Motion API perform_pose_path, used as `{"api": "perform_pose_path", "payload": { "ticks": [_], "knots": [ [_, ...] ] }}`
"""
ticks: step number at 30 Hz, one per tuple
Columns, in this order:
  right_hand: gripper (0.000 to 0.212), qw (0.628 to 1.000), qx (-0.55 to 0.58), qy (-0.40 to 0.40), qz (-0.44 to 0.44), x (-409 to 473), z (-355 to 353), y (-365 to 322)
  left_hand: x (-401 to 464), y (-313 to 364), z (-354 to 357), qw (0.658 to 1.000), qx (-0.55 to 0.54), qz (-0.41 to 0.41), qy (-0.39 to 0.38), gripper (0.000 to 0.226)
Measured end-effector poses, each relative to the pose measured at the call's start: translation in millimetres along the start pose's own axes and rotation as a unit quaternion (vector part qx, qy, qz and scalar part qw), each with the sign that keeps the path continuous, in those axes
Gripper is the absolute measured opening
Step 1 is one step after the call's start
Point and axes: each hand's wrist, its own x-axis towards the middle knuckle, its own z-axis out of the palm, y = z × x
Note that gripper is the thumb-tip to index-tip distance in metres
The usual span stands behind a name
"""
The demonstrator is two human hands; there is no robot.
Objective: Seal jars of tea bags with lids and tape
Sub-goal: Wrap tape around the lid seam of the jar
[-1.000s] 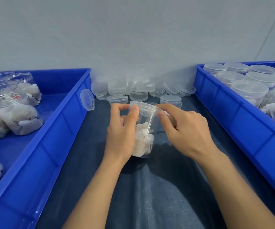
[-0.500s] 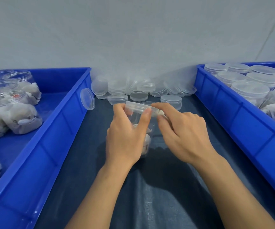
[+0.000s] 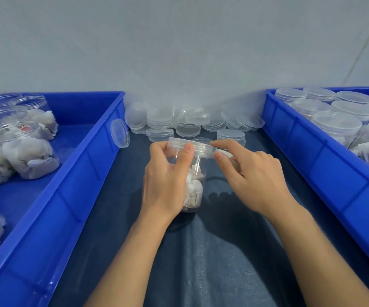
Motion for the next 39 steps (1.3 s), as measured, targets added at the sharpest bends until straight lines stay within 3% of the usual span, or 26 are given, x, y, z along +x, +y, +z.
{"api": "perform_pose_path", "payload": {
  "ticks": [5,11,15,19,25,39],
  "knots": [
    [0.031,1.0,0.012,-0.004,0.003,1,1,0,0,1,1,0.999,-0.04,-0.01,-0.011,0.058],
    [0.037,0.999,0.046,0.001,0.013,-1,1,-3,-1,1,2,0.995,-0.092,-0.028,-0.035,0.06],
    [0.038,0.998,0.055,0.0,0.011,-2,-1,-7,-1,3,1,1.0,0.013,0.009,-0.025,0.051],
    [0.038,0.999,0.033,-0.003,0.008,-4,-1,-15,-6,6,1,0.995,0.079,0.048,0.043,0.064],
    [0.044,0.998,0.05,-0.04,0.007,-6,-2,-16,-6,5,2,0.987,0.146,0.065,0.002,0.079],
    [0.041,1.0,0.016,-0.019,-0.008,0,-1,0,0,0,-3,0.999,0.041,0.033,-0.003,0.066]
  ]
}}
